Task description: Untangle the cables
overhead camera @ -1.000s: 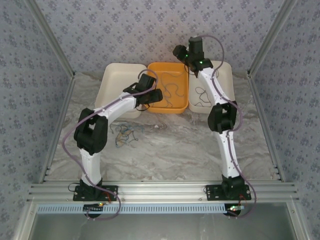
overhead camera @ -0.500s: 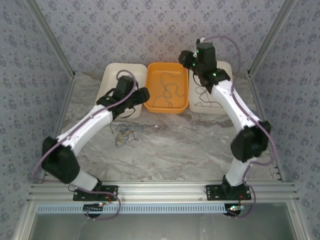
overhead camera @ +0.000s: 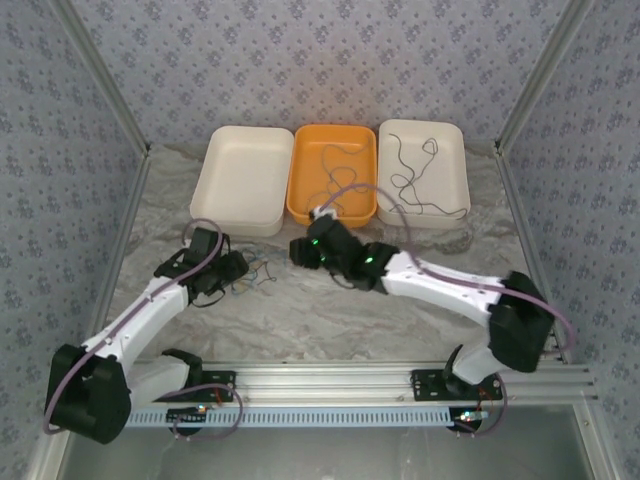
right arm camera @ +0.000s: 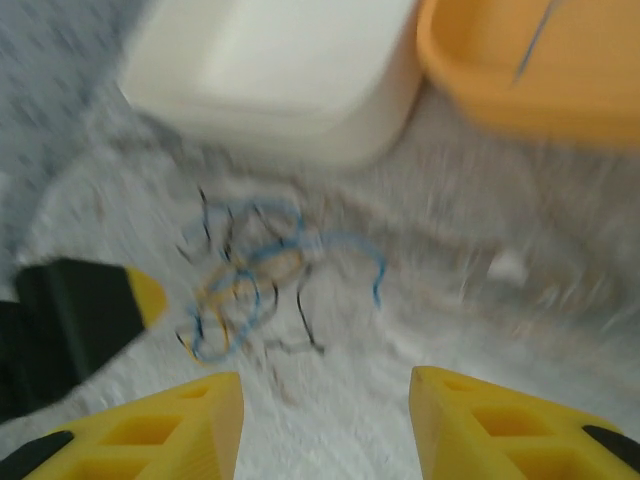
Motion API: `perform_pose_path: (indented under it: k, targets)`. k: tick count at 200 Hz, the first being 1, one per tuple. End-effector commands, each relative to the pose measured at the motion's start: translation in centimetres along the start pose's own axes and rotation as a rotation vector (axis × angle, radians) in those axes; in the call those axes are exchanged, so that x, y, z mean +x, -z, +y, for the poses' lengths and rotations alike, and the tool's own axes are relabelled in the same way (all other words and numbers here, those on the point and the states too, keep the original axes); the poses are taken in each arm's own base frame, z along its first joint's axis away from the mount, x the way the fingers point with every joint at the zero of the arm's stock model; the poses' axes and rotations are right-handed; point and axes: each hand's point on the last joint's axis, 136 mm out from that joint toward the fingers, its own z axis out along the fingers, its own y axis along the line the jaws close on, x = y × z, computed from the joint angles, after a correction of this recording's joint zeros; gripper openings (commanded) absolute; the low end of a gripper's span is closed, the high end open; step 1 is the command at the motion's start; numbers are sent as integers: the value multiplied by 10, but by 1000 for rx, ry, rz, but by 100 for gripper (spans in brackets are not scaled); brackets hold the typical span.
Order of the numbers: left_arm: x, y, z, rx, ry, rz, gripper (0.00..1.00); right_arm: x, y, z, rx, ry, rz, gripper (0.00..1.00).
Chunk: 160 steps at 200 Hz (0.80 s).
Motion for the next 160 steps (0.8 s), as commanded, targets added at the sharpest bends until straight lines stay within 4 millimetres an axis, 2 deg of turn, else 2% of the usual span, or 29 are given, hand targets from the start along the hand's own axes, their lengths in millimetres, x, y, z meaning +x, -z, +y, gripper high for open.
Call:
perform_pose_path:
  k: [1, 5, 12, 34, 50, 71, 74, 78, 101, 129, 143, 160]
  targets:
    - [-11, 1, 0, 52, 81, -29, 68, 20, -30, 22, -4, -130, 25, 47]
    - [-15, 1, 0, 54, 88, -33, 68, 24, -36, 24, 16, -112, 34, 47]
    - [-23, 3, -2, 66, 85, -46, 68, 21, -40, 32, 23, -96, 27, 46]
    - [-45, 2, -10, 73, 17, -88, 66, 24, -50, 28, 45, -90, 31, 45]
    - [-55, -4, -21, 93, -48, -87, 56, 24, -47, 21, 62, -84, 27, 45]
    - [-56, -19, -30, 96, -149, -40, 41, 19, -40, 17, 57, -98, 10, 45]
    - [-55, -21, -30, 88, -160, -30, 39, 28, -41, 8, 75, -93, 25, 45]
    - [-55, -24, -29, 81, -174, -21, 37, 29, -40, 6, 78, -94, 26, 45]
    - [-51, -34, -32, 86, -241, 11, 42, 29, -38, -1, 84, -101, 26, 45]
    - [-51, -43, -26, 42, -262, 29, 58, 28, -39, -4, 81, -105, 29, 45]
    - [-50, -50, -27, 35, -252, 44, 57, 29, -39, -2, 73, -108, 28, 45]
    - [-49, -57, -31, 35, -252, 52, 45, 29, -39, -2, 72, -110, 29, 44]
